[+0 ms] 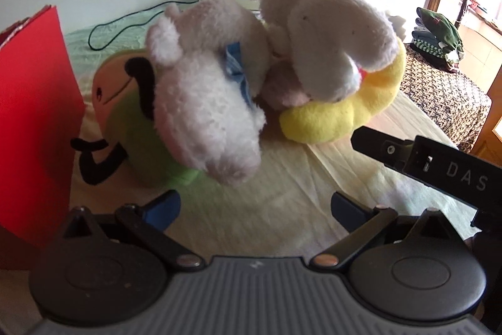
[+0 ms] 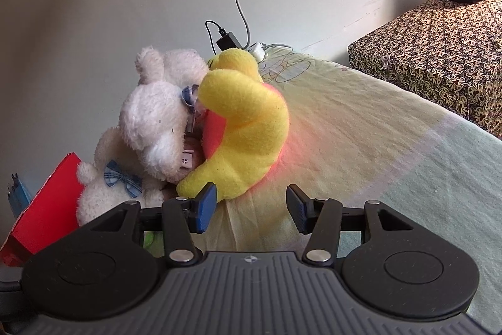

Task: Organize objects
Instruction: 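Move the right gripper toward the white teddy bear in the plush pile, then close the right gripper on the white teddy bear, then carry the white teddy bear into the red box and open the right gripper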

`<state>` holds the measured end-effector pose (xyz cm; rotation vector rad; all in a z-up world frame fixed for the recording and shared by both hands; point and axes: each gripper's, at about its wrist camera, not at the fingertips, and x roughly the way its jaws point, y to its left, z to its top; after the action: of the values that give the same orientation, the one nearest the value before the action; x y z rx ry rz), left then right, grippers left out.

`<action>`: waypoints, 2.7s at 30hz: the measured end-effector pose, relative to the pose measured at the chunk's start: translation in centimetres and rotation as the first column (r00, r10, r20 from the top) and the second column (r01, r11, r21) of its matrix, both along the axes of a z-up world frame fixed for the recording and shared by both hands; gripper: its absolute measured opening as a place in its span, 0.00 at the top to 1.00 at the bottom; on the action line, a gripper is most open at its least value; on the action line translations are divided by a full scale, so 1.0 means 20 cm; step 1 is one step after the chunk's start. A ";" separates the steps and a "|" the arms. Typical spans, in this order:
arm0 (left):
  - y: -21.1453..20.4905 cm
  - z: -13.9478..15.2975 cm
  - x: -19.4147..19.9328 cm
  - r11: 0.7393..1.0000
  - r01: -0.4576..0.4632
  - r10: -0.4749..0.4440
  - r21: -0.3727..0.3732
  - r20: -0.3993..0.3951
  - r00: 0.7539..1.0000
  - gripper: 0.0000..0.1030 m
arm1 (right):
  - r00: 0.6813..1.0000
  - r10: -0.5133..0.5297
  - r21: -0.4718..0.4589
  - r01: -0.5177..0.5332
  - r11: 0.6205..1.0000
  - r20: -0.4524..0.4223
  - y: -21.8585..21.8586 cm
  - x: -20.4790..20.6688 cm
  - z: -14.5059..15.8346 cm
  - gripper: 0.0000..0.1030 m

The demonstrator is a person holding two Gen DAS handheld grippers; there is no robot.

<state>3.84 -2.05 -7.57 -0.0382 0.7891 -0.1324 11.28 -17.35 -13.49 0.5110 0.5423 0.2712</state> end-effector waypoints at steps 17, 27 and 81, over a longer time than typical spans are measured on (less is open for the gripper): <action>-0.08 0.50 -0.11 0.983 0.184 -0.174 -0.011 0.270 0.947 0.02 | 0.966 0.130 0.063 -0.147 0.987 0.225 -0.14 -0.03 0.44 0.48; -0.11 0.44 0.19 0.951 0.308 -0.292 -0.012 0.282 0.914 0.16 | 0.977 0.182 0.184 -0.201 0.962 0.114 -0.11 0.25 0.36 0.47; 1.46 0.61 -0.29 0.938 -0.207 0.147 0.279 0.219 0.965 0.40 | 0.761 0.649 0.302 -0.614 0.729 -0.021 1.63 0.15 0.54 0.64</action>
<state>-1.97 27.19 4.54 0.1893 0.5990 0.1559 14.31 15.27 -2.77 0.6060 0.8031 0.9968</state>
